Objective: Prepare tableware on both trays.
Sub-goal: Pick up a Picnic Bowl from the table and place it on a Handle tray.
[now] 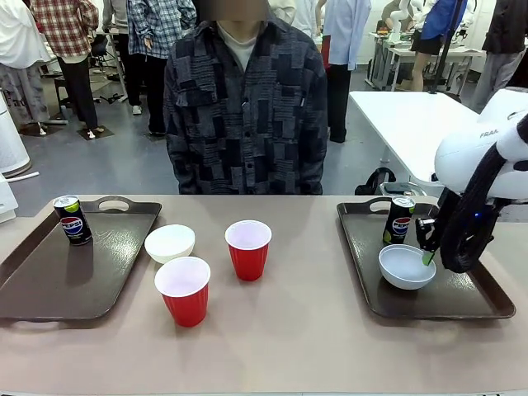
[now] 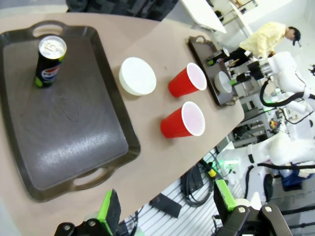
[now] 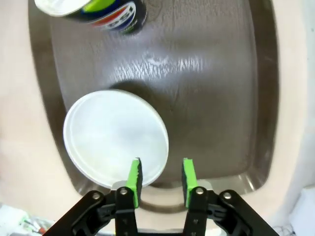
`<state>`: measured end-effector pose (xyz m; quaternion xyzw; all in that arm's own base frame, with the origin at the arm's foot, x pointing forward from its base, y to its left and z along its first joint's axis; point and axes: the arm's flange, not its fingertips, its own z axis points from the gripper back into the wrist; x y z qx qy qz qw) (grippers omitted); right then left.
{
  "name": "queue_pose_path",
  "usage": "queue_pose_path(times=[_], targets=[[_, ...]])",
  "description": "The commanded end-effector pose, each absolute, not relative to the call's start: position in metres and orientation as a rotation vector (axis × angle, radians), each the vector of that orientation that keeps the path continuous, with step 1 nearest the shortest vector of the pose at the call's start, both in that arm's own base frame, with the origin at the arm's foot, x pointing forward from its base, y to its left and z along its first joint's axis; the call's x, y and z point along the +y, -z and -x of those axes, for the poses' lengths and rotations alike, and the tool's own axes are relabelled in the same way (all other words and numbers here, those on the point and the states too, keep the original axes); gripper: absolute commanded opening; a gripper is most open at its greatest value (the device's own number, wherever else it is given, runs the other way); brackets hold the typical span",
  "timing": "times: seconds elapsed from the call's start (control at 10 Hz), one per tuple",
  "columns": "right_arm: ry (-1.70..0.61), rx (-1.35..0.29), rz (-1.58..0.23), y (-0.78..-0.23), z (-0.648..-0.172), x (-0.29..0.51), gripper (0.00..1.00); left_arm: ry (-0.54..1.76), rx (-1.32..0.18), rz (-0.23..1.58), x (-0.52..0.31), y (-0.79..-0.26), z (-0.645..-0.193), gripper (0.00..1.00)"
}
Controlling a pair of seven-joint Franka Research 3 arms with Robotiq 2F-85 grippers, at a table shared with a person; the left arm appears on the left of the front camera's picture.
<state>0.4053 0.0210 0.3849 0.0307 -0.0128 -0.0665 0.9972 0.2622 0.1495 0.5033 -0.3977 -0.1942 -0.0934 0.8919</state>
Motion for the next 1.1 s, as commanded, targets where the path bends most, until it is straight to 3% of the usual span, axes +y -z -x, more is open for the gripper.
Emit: queue_pose_path(times=[0.0,0.1,0.2,0.3,0.4,0.7,1.0], targets=[[0.124,-0.011,-0.001,-0.417,-0.383,0.028,1.00,0.213,-0.422,0.843,0.151,-0.504,-0.262,1.00],[0.125,-0.006,0.029,-0.429,-0.376,0.032,0.67,0.213,-0.422,0.843,0.151,-0.504,-0.262,1.00],[0.122,0.001,0.046,-0.440,-0.368,0.036,1.00,0.213,-0.422,0.843,0.151,-0.504,-0.262,1.00],[0.120,0.001,0.046,-0.450,-0.361,0.039,0.87,0.213,-0.422,0.843,0.151,-0.504,-0.262,1.00],[0.097,0.002,0.021,-0.461,-0.352,0.044,1.00,0.213,-0.422,0.843,0.151,-0.504,-0.262,1.00],[0.154,-0.078,0.044,-0.484,-0.337,0.052,1.00,0.213,-0.422,0.843,0.151,-0.504,-0.262,1.00],[0.088,-0.022,0.024,-0.471,-0.344,0.046,1.00,0.213,-0.422,0.843,0.151,-0.504,-0.262,1.00]])
